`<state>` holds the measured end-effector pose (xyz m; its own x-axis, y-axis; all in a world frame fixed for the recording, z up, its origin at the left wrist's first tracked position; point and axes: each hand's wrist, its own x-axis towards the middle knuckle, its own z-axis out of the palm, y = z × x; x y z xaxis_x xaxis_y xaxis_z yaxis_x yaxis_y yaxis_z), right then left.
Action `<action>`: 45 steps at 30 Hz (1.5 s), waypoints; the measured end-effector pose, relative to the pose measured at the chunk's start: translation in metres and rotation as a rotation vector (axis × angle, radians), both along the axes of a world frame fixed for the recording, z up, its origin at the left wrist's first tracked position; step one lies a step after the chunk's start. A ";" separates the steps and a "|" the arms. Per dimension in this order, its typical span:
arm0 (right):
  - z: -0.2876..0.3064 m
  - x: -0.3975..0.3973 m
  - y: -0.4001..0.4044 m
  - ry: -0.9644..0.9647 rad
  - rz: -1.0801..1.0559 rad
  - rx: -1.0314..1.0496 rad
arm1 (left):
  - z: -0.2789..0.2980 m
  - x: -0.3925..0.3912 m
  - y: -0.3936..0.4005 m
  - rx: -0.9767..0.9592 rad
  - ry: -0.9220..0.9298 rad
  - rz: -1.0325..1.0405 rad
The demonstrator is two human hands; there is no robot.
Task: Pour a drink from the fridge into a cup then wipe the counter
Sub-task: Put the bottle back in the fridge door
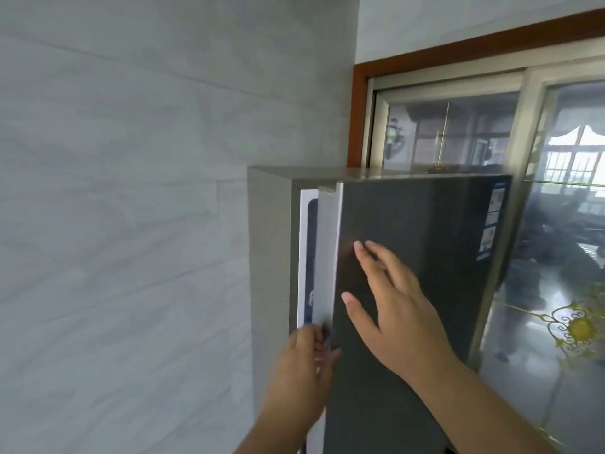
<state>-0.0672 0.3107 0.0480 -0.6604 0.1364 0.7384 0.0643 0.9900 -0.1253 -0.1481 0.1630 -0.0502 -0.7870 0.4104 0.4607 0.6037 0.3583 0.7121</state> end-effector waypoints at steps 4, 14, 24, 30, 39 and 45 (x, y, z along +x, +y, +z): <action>0.000 -0.020 0.011 -0.247 -0.037 0.086 | 0.002 -0.051 -0.001 -0.025 -0.022 0.096; -0.022 -0.050 0.013 -0.252 -0.047 0.105 | -0.004 -0.090 -0.001 -0.013 -0.034 0.086; -0.014 -0.047 0.011 -0.297 -0.032 0.019 | -0.003 -0.088 0.003 0.000 -0.028 0.125; -0.011 -0.043 0.007 -0.349 -0.011 -0.034 | 0.005 -0.092 0.000 0.032 -0.029 0.070; -0.008 -0.051 -0.006 -0.285 -0.120 -0.094 | 0.049 -0.097 0.007 0.246 0.046 -0.144; -0.018 -0.060 -0.029 -0.243 -0.228 -0.207 | 0.031 -0.118 -0.001 0.241 0.207 -0.296</action>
<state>-0.1272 0.2814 0.0301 -0.7484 0.4292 0.5057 0.3321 0.9024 -0.2745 -0.2663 0.1624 -0.0196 -0.5327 0.4657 0.7067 0.7941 -0.0138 0.6077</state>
